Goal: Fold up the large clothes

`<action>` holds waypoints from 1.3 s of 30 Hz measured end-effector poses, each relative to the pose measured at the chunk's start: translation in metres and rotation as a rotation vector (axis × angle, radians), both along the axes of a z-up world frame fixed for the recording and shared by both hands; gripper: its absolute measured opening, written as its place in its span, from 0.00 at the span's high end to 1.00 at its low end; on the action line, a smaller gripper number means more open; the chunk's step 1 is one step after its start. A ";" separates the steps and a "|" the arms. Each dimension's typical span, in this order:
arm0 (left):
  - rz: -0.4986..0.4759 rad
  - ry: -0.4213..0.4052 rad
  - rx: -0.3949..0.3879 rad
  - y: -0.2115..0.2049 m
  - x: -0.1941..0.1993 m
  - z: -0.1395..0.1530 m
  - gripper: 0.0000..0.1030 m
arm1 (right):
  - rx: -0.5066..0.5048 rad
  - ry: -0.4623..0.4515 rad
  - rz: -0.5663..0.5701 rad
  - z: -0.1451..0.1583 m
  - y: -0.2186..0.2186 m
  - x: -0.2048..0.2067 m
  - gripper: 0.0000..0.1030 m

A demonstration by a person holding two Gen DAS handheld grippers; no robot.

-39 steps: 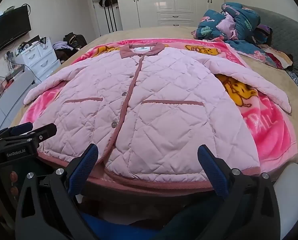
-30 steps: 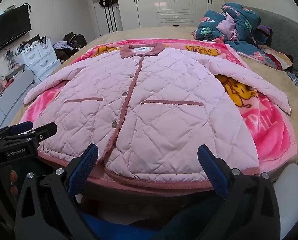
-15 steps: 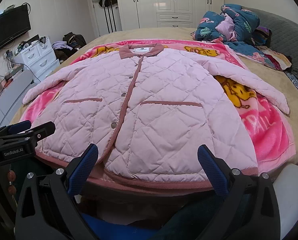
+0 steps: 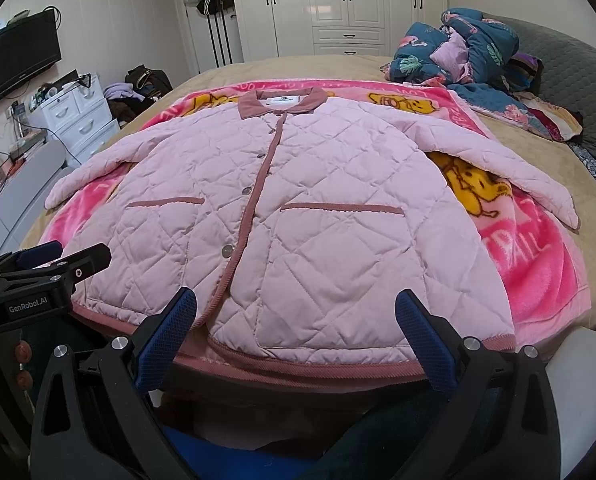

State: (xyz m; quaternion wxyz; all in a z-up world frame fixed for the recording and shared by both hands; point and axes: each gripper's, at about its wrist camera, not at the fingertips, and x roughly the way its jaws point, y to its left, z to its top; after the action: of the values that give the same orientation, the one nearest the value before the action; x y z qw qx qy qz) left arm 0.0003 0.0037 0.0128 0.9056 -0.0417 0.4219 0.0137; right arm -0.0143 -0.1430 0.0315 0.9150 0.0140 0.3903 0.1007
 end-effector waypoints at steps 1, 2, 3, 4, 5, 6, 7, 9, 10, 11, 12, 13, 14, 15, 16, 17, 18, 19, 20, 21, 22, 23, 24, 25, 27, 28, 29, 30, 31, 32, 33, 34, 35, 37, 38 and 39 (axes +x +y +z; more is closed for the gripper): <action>0.003 0.000 0.002 -0.001 0.000 -0.004 0.09 | 0.001 0.000 0.001 0.000 0.000 0.000 0.04; 0.003 0.000 0.001 -0.001 0.000 -0.004 0.09 | -0.001 0.001 0.002 0.000 0.000 0.000 0.04; 0.003 0.000 0.000 0.000 0.000 -0.003 0.09 | -0.002 0.000 0.001 0.000 0.000 0.000 0.04; 0.003 0.000 -0.001 0.000 0.000 -0.002 0.09 | 0.000 0.000 0.001 0.000 0.000 0.000 0.04; 0.003 -0.001 -0.001 0.000 0.000 -0.002 0.09 | 0.000 0.001 0.002 0.000 0.000 0.000 0.04; 0.002 -0.001 0.003 -0.001 0.000 -0.004 0.09 | -0.001 0.000 0.001 0.000 0.000 0.000 0.04; 0.002 -0.001 0.002 -0.001 0.000 -0.004 0.09 | 0.000 0.000 0.000 0.000 0.000 0.000 0.04; 0.001 -0.001 0.002 -0.001 0.000 -0.004 0.09 | -0.001 0.000 0.002 0.000 0.000 0.000 0.04; 0.001 0.000 0.002 -0.001 0.000 -0.004 0.09 | -0.001 0.000 0.001 0.000 0.000 0.000 0.04; 0.000 0.001 0.002 -0.001 0.000 -0.003 0.09 | 0.001 0.001 0.002 -0.001 0.000 0.000 0.04; -0.001 0.001 0.003 -0.002 0.000 -0.003 0.09 | 0.002 0.001 0.002 0.000 0.000 0.000 0.04; -0.001 0.002 0.003 -0.001 0.000 -0.002 0.09 | 0.000 0.000 0.002 -0.001 0.000 0.001 0.04; 0.002 -0.002 0.001 -0.001 -0.001 -0.004 0.09 | 0.000 0.001 0.002 -0.001 0.001 0.001 0.04; 0.001 -0.002 0.000 -0.001 -0.001 -0.004 0.09 | 0.001 0.001 0.002 -0.001 0.001 0.001 0.04; 0.001 -0.002 -0.001 -0.001 -0.001 -0.003 0.09 | 0.000 0.001 0.002 -0.001 0.001 0.001 0.04; 0.001 -0.002 -0.001 -0.001 -0.001 -0.002 0.09 | -0.002 0.001 0.002 -0.001 0.001 0.001 0.04; 0.001 -0.003 0.001 -0.002 -0.001 -0.002 0.09 | -0.002 0.003 0.002 -0.001 0.001 0.001 0.04; 0.000 -0.003 0.001 -0.002 -0.002 -0.001 0.09 | 0.001 0.002 0.004 -0.001 0.001 0.001 0.04; 0.000 -0.003 0.001 -0.002 -0.002 0.000 0.09 | 0.000 0.002 0.005 -0.001 0.001 0.001 0.04; -0.001 -0.001 0.002 -0.005 0.000 0.001 0.09 | -0.001 0.003 0.005 -0.002 0.001 0.001 0.04; -0.001 -0.001 0.001 -0.005 0.000 0.002 0.09 | 0.000 0.005 0.006 -0.002 0.002 0.001 0.04; -0.002 -0.001 0.001 -0.005 0.000 0.003 0.09 | 0.001 0.005 0.007 -0.003 0.002 0.002 0.04; 0.000 -0.003 0.003 -0.005 0.000 0.001 0.09 | 0.000 0.005 0.008 -0.003 0.002 0.002 0.04; 0.000 -0.003 0.003 -0.005 0.000 0.002 0.09 | -0.001 0.006 0.009 -0.003 0.002 0.003 0.04; -0.001 -0.003 0.002 -0.006 0.000 0.005 0.09 | 0.003 0.006 0.011 -0.003 0.002 0.003 0.04; -0.001 -0.003 0.002 -0.006 0.000 0.005 0.09 | 0.002 0.005 0.010 -0.003 0.003 0.003 0.04; 0.000 -0.004 0.003 -0.005 0.000 0.001 0.09 | -0.002 0.005 0.008 -0.003 0.003 0.003 0.04; 0.000 -0.004 0.001 -0.005 0.000 0.002 0.09 | -0.003 0.005 0.009 -0.003 0.003 0.004 0.04; 0.001 -0.005 0.002 -0.006 0.000 0.003 0.09 | -0.002 0.006 0.009 -0.002 0.003 0.005 0.04; 0.004 -0.007 0.002 -0.006 0.000 0.004 0.09 | -0.003 0.005 0.009 -0.002 0.004 0.006 0.04; 0.007 -0.009 0.000 -0.006 0.001 0.006 0.09 | -0.005 0.005 0.012 -0.001 0.005 0.008 0.04; 0.008 -0.010 -0.002 -0.006 0.002 0.007 0.09 | -0.004 0.005 0.013 0.000 0.005 0.009 0.04; 0.009 -0.010 -0.003 -0.005 0.003 0.007 0.09 | -0.004 0.004 0.015 0.001 0.006 0.011 0.04; 0.014 -0.014 0.000 -0.004 0.006 0.010 0.09 | -0.004 0.003 0.019 0.002 0.006 0.014 0.04; 0.016 -0.015 0.000 -0.003 0.008 0.008 0.09 | -0.004 0.002 0.019 0.003 0.007 0.016 0.04; 0.019 -0.015 -0.002 -0.001 0.011 0.008 0.09 | -0.003 0.000 0.021 0.005 0.008 0.019 0.04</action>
State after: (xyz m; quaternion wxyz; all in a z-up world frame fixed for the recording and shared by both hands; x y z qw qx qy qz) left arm 0.0116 0.0025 0.0209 0.9085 -0.0466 0.4147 0.0217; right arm 0.0043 -0.1351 0.0364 0.9140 0.0086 0.3905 0.1100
